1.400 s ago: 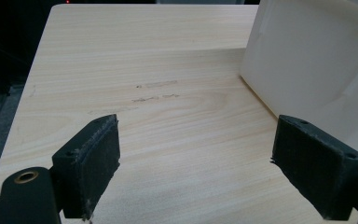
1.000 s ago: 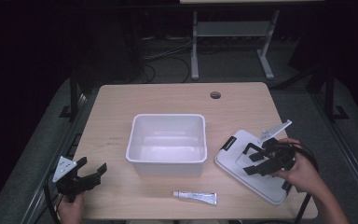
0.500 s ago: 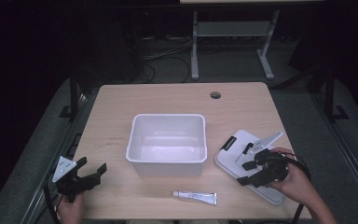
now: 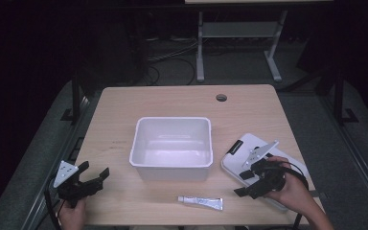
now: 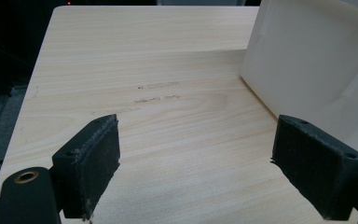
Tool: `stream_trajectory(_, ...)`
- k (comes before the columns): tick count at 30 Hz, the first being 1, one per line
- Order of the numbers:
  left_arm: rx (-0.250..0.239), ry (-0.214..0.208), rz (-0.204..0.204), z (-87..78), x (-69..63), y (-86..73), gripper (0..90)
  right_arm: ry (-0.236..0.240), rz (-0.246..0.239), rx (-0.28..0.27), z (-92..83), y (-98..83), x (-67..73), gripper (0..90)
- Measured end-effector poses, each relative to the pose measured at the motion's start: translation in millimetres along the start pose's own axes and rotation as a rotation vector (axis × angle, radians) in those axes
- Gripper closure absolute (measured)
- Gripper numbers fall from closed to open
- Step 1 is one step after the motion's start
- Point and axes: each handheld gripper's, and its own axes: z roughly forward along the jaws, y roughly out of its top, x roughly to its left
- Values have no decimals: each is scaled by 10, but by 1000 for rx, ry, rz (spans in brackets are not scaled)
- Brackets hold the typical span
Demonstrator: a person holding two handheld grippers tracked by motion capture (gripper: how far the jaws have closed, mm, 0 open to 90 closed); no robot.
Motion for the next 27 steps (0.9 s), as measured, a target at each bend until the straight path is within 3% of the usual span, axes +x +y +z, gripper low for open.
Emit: stream_trajectory(27, -2, -3, -4, 0, 0, 2, 140, 50, -62, 30, 288, 157, 138, 350)
